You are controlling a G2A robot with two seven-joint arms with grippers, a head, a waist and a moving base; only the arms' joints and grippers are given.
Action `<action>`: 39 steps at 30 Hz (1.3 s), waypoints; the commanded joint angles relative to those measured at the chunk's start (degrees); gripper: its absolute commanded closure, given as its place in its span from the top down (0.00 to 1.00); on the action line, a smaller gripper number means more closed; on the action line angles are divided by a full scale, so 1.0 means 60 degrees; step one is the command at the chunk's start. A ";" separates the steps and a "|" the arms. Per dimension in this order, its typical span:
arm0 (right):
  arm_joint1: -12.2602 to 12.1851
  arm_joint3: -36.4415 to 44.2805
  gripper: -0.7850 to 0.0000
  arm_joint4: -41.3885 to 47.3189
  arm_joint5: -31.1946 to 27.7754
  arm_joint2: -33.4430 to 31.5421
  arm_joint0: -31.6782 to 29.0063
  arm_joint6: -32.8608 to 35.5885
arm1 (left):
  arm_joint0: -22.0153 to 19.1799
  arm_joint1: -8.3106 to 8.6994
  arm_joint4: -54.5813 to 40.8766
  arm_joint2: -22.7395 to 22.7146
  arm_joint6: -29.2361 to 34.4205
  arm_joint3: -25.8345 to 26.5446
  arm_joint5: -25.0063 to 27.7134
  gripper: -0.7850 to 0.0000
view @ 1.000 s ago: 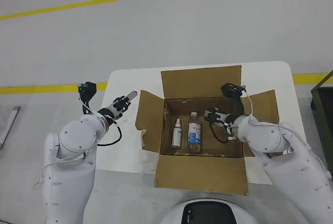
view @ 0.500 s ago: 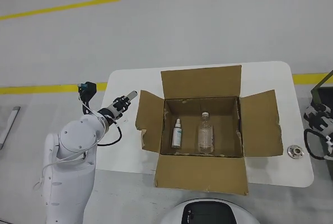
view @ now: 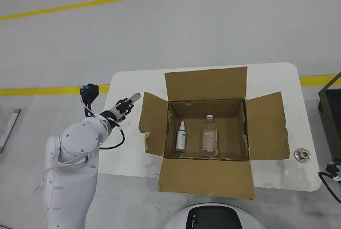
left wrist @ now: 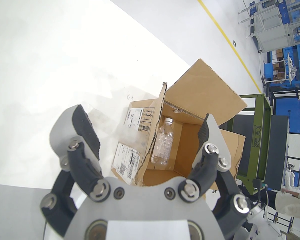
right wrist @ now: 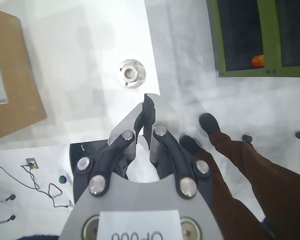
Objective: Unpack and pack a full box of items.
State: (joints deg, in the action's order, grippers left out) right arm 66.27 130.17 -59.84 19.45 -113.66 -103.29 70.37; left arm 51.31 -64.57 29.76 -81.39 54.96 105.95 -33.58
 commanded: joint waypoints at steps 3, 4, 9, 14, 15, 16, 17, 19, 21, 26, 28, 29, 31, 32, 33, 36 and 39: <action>-0.0007 -0.0334 0.00 -0.0042 -0.0018 0.0443 0.0263 0.0064 | 0.0000 0.0000 0.0000 0.0000 0.0000 0.0000 0.0000 1.00; -0.0007 -0.0334 0.00 -0.0042 -0.0018 0.0443 0.0263 0.0064 | 0.0000 0.0000 0.0000 0.0000 0.0000 0.0000 0.0000 1.00; -0.0007 -0.0334 0.00 -0.0042 -0.0018 0.0443 0.0263 0.0064 | 0.0000 0.0000 0.0000 0.0000 0.0000 0.0000 0.0000 1.00; -0.0004 -0.0526 0.00 -0.0134 -0.0433 0.0844 0.0229 -0.0311 | 0.0000 0.0000 0.0000 0.0000 0.0000 0.0000 0.0000 1.00; -0.0004 -0.0618 0.00 -0.0160 -0.0430 0.0931 0.0317 -0.0360 | 0.0000 0.0000 0.0000 0.0000 0.0000 0.0000 0.0000 1.00; -0.0011 -0.0724 0.00 -0.0142 -0.0481 0.0991 0.0461 -0.0344 | 0.0000 0.0000 0.0000 0.0000 0.0000 0.0000 0.0000 1.00; -0.0022 -0.0820 0.00 -0.0152 -0.0504 0.1000 0.0648 -0.0321 | 0.0000 0.0000 0.0000 0.0000 0.0000 0.0000 0.0000 1.00; -0.0063 -0.1023 0.00 -0.0423 -0.0627 0.1040 0.1054 -0.0193 | 0.0000 0.0000 0.0000 0.0000 0.0000 0.0000 0.0000 1.00; -0.0114 -0.1193 0.00 -0.0726 -0.0834 0.1155 0.1517 0.0131 | 0.0000 0.0000 0.0000 0.0000 0.0000 0.0000 0.0000 1.00; -0.0244 -0.1841 0.00 -0.1423 -0.1383 0.1491 0.2880 0.1069 | 0.0000 0.0000 0.0000 0.0000 0.0000 0.0000 0.0000 1.00; -0.0310 -0.2219 0.01 -0.1640 -0.1973 0.1731 0.3380 0.1754 | 0.0000 0.0000 0.0000 0.0000 0.0000 0.0000 0.0000 1.00; -0.0333 -0.2434 0.04 -0.1771 -0.2057 0.1804 0.3610 0.2040 | 0.0000 0.0000 0.0000 0.0000 0.0000 0.0000 0.0000 1.00; -0.0379 -0.2682 0.00 -0.2005 -0.2496 0.2056 0.4018 0.2502 | 0.0000 0.0000 0.0000 0.0000 0.0000 0.0000 0.0000 1.00; -0.0389 -0.2839 0.00 -0.2004 -0.2549 0.2121 0.4180 0.2706 | 0.0000 0.0000 0.0000 0.0000 0.0000 0.0000 0.0000 1.00; -0.0414 -0.2939 0.00 -0.2214 -0.2768 0.2231 0.4316 0.2935 | 0.0000 0.0000 0.0000 0.0000 0.0000 0.0000 0.0000 1.00; -0.0439 -0.3365 0.00 -0.2131 -0.2919 0.2400 0.4583 0.2938 | 0.0000 0.0000 0.0000 0.0000 0.0000 0.0000 0.0000 1.00; -0.0494 -0.3694 0.00 -0.2116 -0.3147 0.2483 0.4702 0.2938 | 0.0000 0.0000 0.0000 0.0000 0.0000 0.0000 0.0000 1.00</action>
State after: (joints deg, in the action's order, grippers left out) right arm 63.37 108.47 -72.87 0.64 -98.83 -75.22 88.00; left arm 51.31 -64.57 29.76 -81.39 54.96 105.95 -33.58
